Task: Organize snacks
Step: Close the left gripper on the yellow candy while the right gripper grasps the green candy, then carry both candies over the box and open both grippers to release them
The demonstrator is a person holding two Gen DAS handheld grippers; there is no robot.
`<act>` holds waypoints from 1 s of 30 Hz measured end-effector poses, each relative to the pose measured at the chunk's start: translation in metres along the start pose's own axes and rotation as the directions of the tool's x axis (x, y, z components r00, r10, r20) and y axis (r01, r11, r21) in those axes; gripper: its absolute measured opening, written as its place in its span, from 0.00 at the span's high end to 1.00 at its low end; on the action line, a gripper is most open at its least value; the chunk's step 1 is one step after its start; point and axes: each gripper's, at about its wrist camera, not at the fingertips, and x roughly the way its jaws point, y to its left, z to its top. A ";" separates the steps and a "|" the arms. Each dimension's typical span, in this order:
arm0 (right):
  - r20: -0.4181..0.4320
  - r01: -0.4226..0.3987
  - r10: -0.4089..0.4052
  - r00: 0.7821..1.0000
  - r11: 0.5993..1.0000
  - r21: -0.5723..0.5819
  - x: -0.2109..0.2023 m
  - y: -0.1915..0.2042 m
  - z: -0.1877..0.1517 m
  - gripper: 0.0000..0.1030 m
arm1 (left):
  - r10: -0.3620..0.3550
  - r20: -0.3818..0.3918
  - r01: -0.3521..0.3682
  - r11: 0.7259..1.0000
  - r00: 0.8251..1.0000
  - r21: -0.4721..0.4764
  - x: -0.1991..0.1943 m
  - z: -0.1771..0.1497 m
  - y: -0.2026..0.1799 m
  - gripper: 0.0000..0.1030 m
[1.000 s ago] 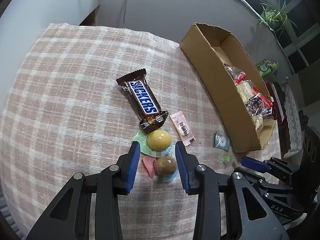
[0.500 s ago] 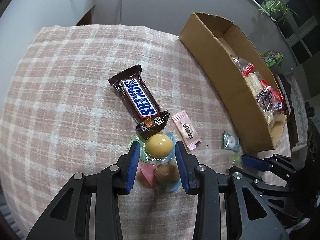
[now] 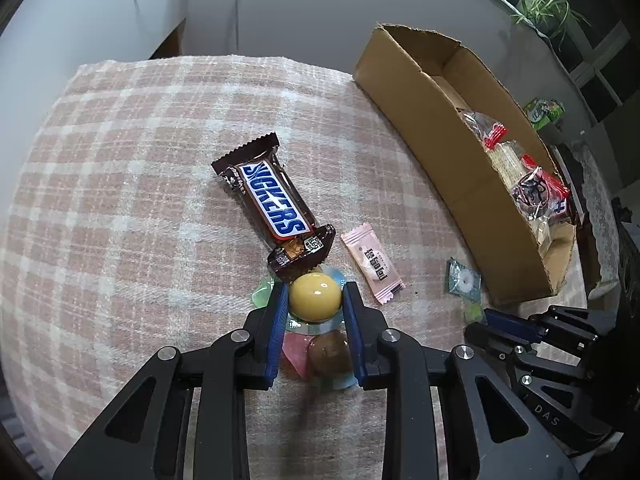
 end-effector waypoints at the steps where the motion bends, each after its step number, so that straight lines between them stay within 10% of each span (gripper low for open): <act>1: 0.000 -0.008 0.008 1.000 1.000 0.006 -0.001 -0.002 -0.001 0.86 | -0.002 0.001 0.002 1.000 1.000 -0.004 -0.001 0.000 0.001 0.75; 30: 0.095 -0.071 0.066 0.993 0.997 0.044 -0.060 -0.013 -0.013 0.91 | -0.065 0.063 0.068 0.997 0.996 -0.036 -0.045 -0.006 -0.001 0.75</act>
